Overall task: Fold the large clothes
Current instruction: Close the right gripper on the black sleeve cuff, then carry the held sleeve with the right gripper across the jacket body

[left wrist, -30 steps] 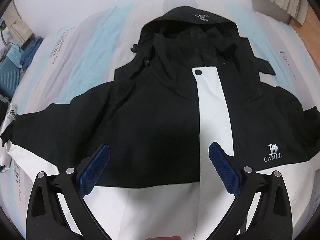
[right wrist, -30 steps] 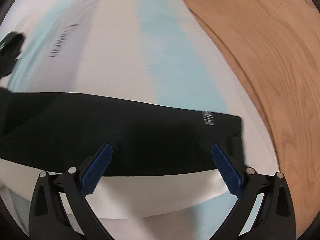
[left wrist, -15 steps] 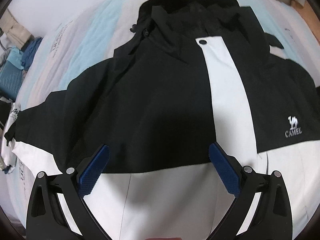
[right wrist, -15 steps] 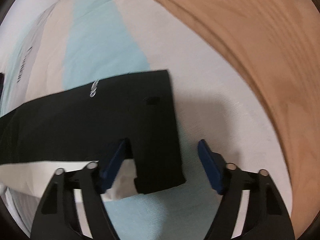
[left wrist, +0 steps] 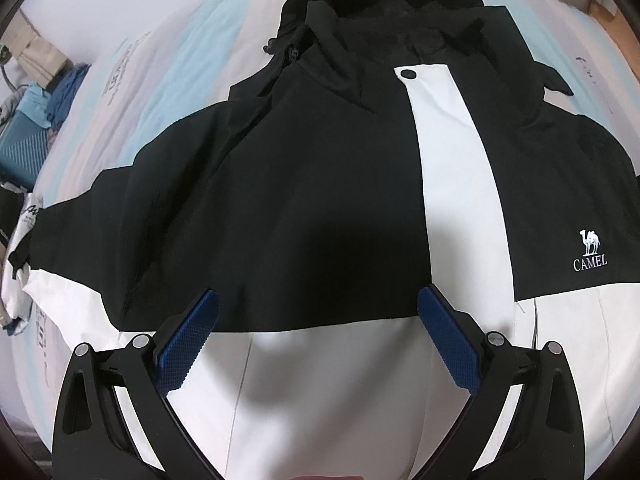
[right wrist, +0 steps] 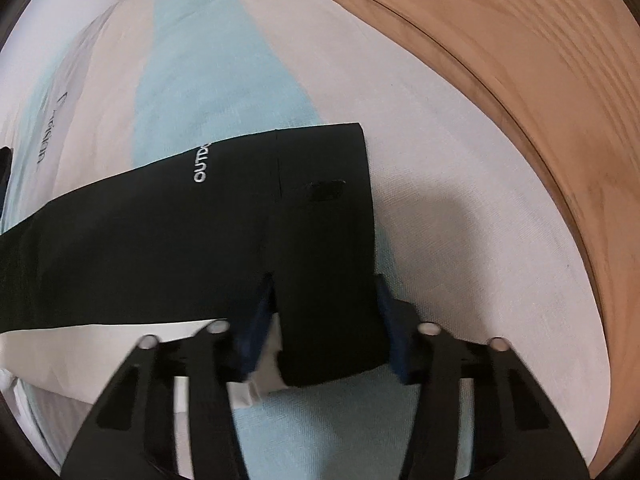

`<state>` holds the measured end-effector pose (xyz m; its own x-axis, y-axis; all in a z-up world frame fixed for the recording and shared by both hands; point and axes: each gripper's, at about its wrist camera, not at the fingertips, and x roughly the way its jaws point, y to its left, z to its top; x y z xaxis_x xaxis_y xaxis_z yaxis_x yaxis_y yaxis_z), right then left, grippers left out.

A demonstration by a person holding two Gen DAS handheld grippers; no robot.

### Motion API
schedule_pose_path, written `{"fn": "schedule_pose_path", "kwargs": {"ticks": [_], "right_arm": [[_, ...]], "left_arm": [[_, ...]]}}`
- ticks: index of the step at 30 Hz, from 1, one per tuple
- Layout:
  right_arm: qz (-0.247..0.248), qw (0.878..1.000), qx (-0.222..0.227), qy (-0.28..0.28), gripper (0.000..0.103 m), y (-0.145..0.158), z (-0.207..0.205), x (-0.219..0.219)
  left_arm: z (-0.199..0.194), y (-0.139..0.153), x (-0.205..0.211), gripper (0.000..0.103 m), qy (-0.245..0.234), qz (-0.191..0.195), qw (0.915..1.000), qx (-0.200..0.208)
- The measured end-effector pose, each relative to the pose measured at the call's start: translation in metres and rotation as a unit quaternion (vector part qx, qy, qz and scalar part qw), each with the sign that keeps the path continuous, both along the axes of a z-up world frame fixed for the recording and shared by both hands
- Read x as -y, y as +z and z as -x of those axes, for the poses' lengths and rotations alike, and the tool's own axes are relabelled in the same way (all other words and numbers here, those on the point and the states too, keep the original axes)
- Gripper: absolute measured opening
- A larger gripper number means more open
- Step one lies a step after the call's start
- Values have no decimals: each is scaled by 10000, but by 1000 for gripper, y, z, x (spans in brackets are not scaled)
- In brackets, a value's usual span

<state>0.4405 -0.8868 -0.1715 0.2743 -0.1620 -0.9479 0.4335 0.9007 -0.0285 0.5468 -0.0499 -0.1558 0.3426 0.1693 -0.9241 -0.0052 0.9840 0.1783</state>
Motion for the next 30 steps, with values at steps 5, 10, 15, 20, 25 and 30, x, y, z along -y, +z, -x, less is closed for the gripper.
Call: {"fn": "schedule_pose_path", "kwargs": {"ticks": [5,10,15,20,25,30], "right_arm": [[-58,9999,-73,51,27,15,-12,-31],[-206,9996,186,52,26,48,-13,-48],[-22,9982,465,385,26,90,-21,-90],[-25,9947,733,716,26,125,-31,-143],[46,9908,873,1030,26,150,-46,-216],[29,9894,875,1155,26,153,-62,-289]], "left_arm": [[7,10,4,97,33,-70,10000,-12],[18,35,7,97,-26,-91,9999,42],[28,58,6,97,-17,-81,9998,196],[29,59,2,97,-66,-62,9994,321],[25,55,-14,97,-125,0,9994,323],[26,57,-33,97,-407,-75,9985,370]]}}
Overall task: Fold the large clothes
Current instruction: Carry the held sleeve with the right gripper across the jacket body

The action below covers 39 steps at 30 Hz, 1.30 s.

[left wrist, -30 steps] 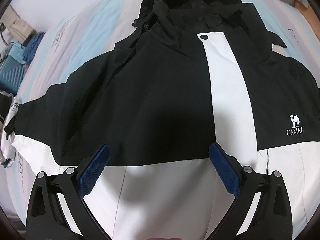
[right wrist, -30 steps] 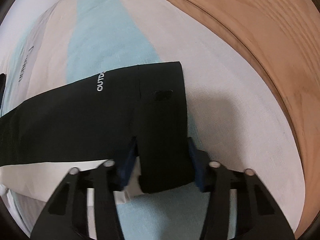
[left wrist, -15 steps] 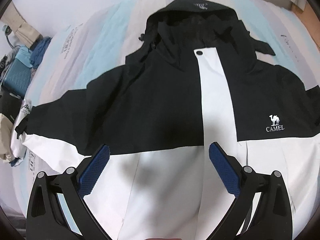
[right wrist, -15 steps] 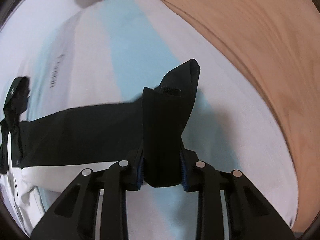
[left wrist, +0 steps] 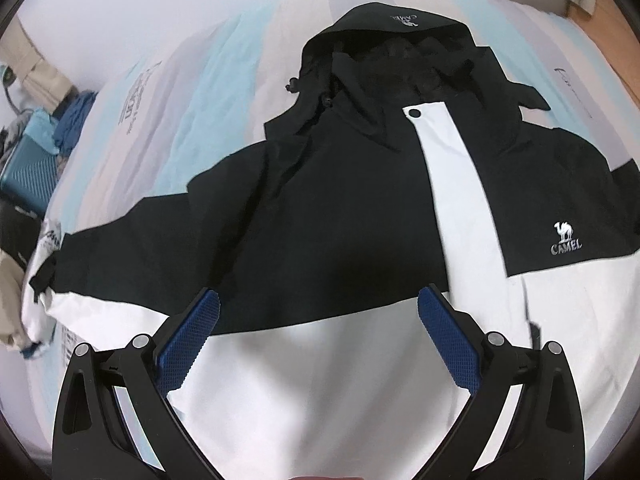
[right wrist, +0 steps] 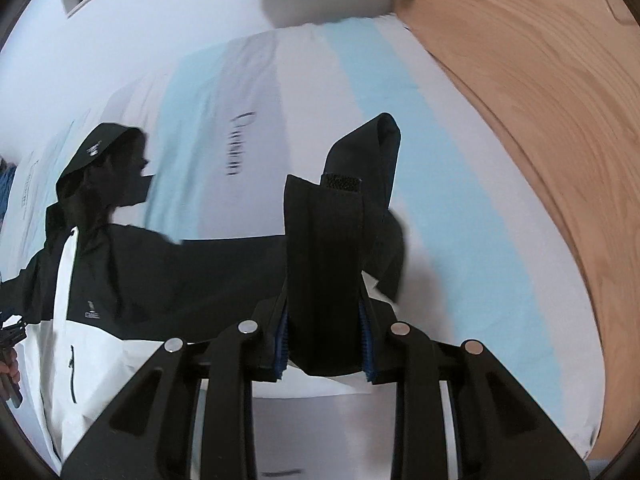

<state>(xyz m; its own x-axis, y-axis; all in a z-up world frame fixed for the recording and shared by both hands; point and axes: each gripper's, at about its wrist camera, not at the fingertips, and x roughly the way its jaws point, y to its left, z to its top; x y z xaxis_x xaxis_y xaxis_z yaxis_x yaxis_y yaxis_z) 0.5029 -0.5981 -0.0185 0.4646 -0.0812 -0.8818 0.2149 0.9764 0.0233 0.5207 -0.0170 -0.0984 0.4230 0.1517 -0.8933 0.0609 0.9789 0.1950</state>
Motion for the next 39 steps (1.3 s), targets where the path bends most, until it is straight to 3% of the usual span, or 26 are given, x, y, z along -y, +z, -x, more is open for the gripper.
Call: {"fn": "schedule_pose_path", "kwargs": {"ticks": [9,24,39], "right_arm": [[-291,9993,62,231,25,-2,-15,-127],[-485,9950,69,876,23,-17,-51,-363],[-871,9815,-100,1703,23,-31,-71,-575]], "left_arm": [[2,5,-61,97,-109,86,9998,107],[2,-4,-223,97,294,251,9990,229],[8,-12,-353,97,540,236,9979,259]]}}
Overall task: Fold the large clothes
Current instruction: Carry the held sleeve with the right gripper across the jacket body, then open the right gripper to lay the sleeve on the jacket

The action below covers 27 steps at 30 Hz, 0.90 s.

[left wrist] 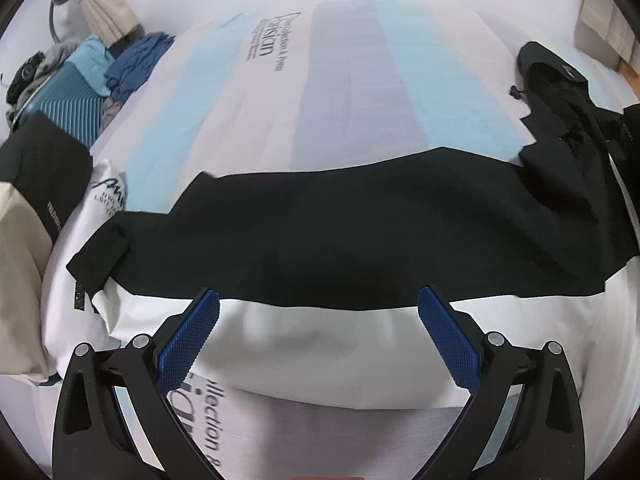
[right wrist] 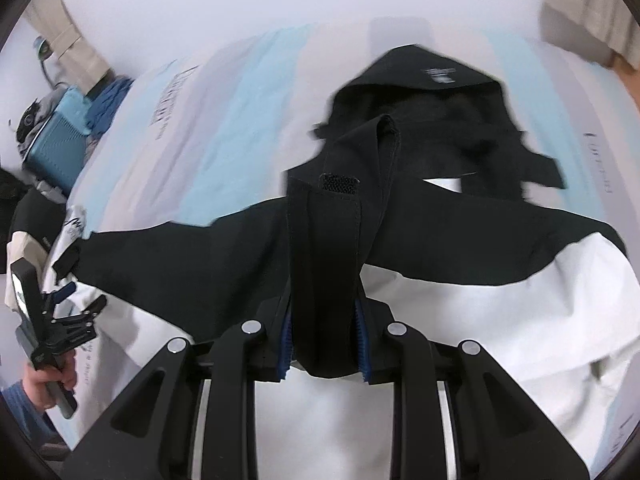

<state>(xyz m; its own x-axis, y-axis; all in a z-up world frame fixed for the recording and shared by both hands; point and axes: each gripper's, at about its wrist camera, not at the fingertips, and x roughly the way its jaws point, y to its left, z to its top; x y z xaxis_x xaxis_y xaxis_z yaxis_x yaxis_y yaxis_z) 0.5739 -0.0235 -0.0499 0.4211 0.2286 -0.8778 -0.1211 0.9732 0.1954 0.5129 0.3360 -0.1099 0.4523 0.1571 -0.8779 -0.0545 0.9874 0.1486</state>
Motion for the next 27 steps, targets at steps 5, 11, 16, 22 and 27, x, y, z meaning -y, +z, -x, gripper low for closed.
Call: {"fn": "schedule_pose_path", "kwargs": {"ticks": [5,11,16,22,27], "right_arm": [[-167,9994,-148,278,23,-9,3,-59],[100,9982,-318,499,24,-36,-1,-112],[515,9965,-375,547,32,-56,3,-135],[641,9954,-209,677,48,-56,17,-153],[399,9940,-147,1011,62,-52,36,-174]], "left_arm": [[2,3,-24,97,26,46,9999,120],[10,8,-59,97,141,24,9995,276],[24,6,-94,97,460,97,9982,366],[38,-1,-135,97,966,179,9942,440],[36,-16,-139,97,996,269,9941,336]]}}
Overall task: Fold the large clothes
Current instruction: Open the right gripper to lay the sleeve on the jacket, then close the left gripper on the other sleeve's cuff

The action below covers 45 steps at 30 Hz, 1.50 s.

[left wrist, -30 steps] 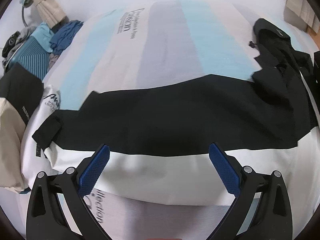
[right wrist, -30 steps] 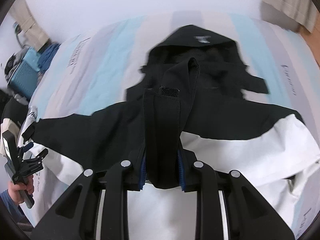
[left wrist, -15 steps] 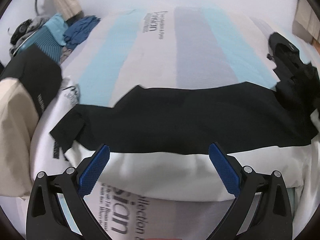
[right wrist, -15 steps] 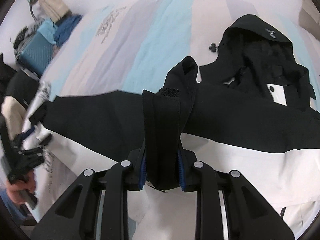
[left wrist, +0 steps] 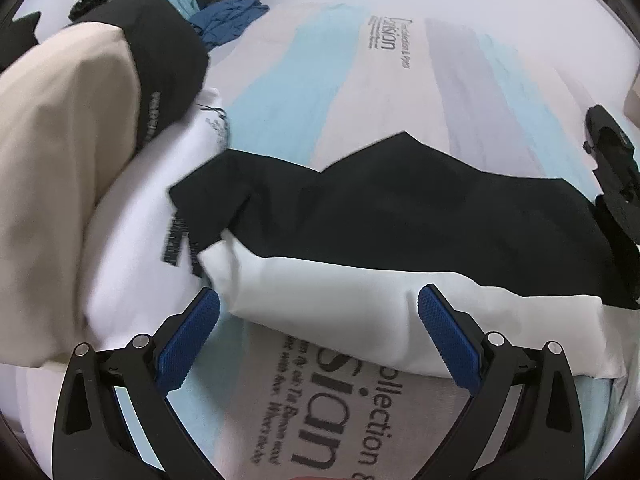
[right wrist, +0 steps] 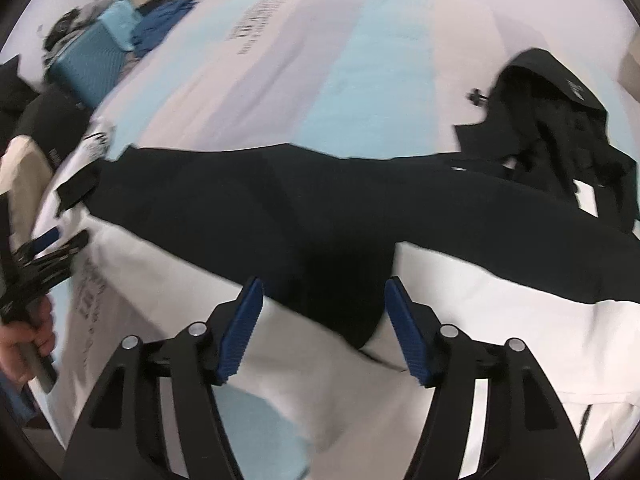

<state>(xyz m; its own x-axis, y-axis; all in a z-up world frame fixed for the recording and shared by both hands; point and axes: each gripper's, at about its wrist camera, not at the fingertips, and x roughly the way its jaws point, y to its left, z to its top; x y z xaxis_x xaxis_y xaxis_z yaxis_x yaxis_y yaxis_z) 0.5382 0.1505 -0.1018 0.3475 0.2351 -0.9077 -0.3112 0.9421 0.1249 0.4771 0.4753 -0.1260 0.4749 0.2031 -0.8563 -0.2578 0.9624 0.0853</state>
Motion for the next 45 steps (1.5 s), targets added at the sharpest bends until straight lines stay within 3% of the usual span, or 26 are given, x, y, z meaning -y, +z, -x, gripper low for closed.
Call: {"fn": "schedule_pose_path", "kwargs": {"ticks": [7,10,19,23,28,30,32,33,35,36,37,40,45], "right_arm": [[-208,9996,-105,148,64,13,26,3],[-131,9998,-87,129,64,15,29,15],[-63,9991,-289,-298,65,6,24,52],[-22,9993,-209,-311,67,6,27,56],[17,9996,-96,-270,67,6,30,60],[26,9995,-76,-294,67,6,30,63],[64,9993,-29,-360,73,5,29,70],[83,9992,1,-398,74,5,29,74],[114,9986,66,-506,81,5,28,85],[170,9982,96,-563,82,5,27,90],[188,9979,128,-604,84,5,27,94],[266,9967,237,-732,89,6,25,107],[262,9951,376,-877,91,8,25,126]], "left_arm": [[-21,-19,-7,97,221,420,9989,-19],[-30,-24,-7,91,232,562,9981,-14],[-40,-38,-19,91,439,1037,9936,62],[-43,-41,-24,97,408,1032,9938,22],[-45,-45,-22,96,323,879,9956,-58],[-48,-44,-20,89,311,835,9960,-42],[-50,-42,-21,66,395,828,9958,-16],[-50,-41,-22,59,434,857,9954,-5],[-52,-39,-28,29,562,906,9943,27],[-52,-38,-31,23,620,934,9937,48],[-51,-35,-32,10,666,928,9934,81],[-49,-26,-25,2,590,823,9947,171],[-30,-4,-10,1,495,775,9951,366]]}}
